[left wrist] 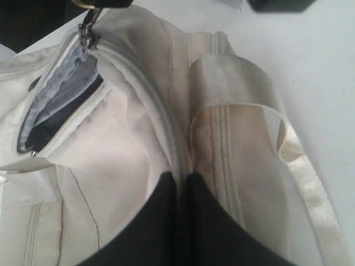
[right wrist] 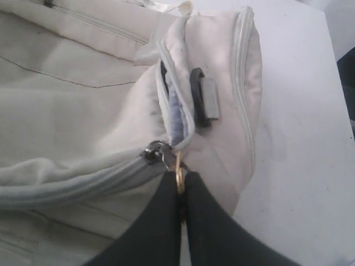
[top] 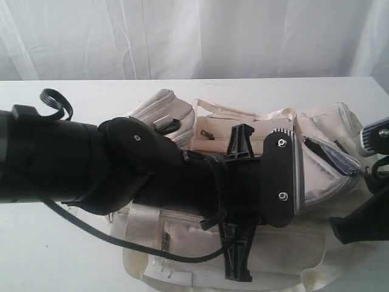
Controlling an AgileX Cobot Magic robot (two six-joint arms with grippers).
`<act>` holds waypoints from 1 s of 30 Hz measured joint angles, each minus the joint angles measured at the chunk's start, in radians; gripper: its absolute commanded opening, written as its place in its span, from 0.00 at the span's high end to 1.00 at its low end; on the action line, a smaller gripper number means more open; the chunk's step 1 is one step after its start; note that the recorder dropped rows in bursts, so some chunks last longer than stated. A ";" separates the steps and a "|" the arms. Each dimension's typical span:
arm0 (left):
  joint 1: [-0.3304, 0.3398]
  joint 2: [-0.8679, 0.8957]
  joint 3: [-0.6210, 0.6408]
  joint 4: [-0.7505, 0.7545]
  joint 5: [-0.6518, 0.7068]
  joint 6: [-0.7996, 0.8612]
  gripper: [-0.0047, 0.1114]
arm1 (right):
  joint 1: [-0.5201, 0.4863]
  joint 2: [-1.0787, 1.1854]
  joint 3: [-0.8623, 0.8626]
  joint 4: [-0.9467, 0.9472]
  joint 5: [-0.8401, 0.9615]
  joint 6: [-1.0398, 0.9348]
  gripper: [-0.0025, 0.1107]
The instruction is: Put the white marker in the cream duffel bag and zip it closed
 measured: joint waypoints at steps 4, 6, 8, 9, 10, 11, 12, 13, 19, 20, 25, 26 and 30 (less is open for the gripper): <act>0.000 0.005 -0.026 0.000 0.010 -0.004 0.96 | 0.000 0.000 0.000 -0.026 -0.004 0.019 0.98; 0.000 0.005 -0.030 0.000 -0.002 -0.008 0.96 | 0.000 0.000 -0.011 -0.060 0.012 0.038 0.98; 0.000 0.005 -0.031 0.000 -0.003 -0.008 0.96 | 0.000 0.000 -0.026 -0.105 0.043 0.062 0.98; 0.000 0.005 -0.031 0.000 -0.003 -0.008 0.96 | 0.000 0.000 -0.032 -0.122 0.062 0.072 0.98; 0.000 0.005 -0.031 -0.002 -0.005 -0.008 0.96 | 0.000 0.000 -0.035 -0.138 0.077 0.079 0.98; 0.000 0.005 -0.031 -0.002 -0.005 -0.008 0.96 | 0.000 0.000 -0.037 -0.151 0.082 0.086 0.98; 0.000 0.005 -0.031 -0.002 -0.005 -0.008 0.96 | 0.000 0.000 -0.037 -0.161 0.083 0.088 0.98; 0.000 0.005 -0.031 -0.002 -0.007 -0.012 0.96 | 0.000 0.000 -0.037 -0.173 0.081 0.097 0.98; 0.000 0.005 -0.037 -0.007 -0.011 -0.014 0.96 | 0.000 0.000 -0.037 -0.262 0.081 0.181 0.98; 0.000 0.005 -0.037 -0.007 -0.013 -0.016 0.96 | 0.000 0.000 -0.037 -0.278 0.078 0.195 0.98; 0.000 0.005 -0.037 -0.012 -0.013 -0.035 0.96 | -0.005 0.000 -0.037 -0.300 0.069 0.228 0.98; 0.000 0.005 -0.037 -0.012 -0.013 -0.035 0.96 | -0.010 0.000 -0.037 -0.300 0.064 0.228 0.98; 0.000 0.005 -0.037 -0.012 -0.005 -0.037 0.96 | -0.025 0.000 -0.037 -0.272 0.042 0.234 0.98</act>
